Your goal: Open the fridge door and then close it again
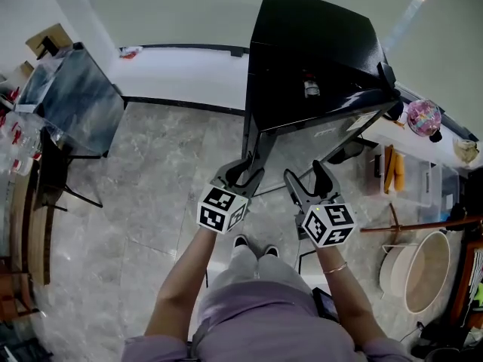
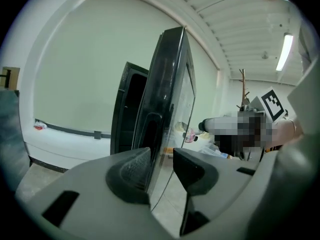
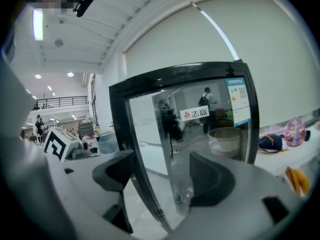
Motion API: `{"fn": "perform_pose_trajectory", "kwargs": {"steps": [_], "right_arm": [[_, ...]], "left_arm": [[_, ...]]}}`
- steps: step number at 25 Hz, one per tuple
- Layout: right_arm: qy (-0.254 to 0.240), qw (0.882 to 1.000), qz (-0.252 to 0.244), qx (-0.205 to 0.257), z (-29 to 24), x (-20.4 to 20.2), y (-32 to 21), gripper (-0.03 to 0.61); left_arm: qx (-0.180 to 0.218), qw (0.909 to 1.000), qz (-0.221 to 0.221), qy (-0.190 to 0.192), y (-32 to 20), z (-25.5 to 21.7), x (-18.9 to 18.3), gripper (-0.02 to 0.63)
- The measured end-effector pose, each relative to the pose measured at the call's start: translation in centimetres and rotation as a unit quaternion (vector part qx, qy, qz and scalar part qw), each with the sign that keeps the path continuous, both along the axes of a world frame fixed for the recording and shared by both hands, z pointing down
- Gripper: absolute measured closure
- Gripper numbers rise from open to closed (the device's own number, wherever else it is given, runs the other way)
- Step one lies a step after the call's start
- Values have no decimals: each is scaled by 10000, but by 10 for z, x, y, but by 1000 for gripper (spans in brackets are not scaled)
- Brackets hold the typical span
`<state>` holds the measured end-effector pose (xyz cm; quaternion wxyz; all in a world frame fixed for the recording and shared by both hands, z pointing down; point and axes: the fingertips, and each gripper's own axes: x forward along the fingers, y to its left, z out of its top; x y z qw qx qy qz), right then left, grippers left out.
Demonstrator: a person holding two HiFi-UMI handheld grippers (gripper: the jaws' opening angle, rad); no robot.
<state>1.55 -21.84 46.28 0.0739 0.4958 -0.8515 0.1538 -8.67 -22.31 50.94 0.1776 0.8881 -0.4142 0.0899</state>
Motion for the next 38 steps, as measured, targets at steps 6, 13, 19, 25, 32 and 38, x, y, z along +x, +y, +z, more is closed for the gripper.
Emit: {"fn": "perform_pose_trajectory", "kwargs": {"steps": [6,13,19,25,32,38], "right_arm": [[-109,9998,-131,65,-5,15,33,238],[-230,9987,-417,155,-17,45,78,238],[-259,9963,-739,347,-34,63,118,238],[-174,9928,-1020,600,-50,67,150,238],[46,9923,-918,831,-60,80,167,236],[245,9933,-712,880,-59,107,172,239]], "left_arm": [[-45,9999,-86,59,40,-1,19,472],[-90,9992,-385,40,83,-4,49,473],[-18,9990,-438,73,129,-6,91,483],[125,9997,-208,-13,171,-6,139,483],[200,9996,170,-92,205,-7,191,483],[188,9986,490,-80,220,-10,221,483]]}}
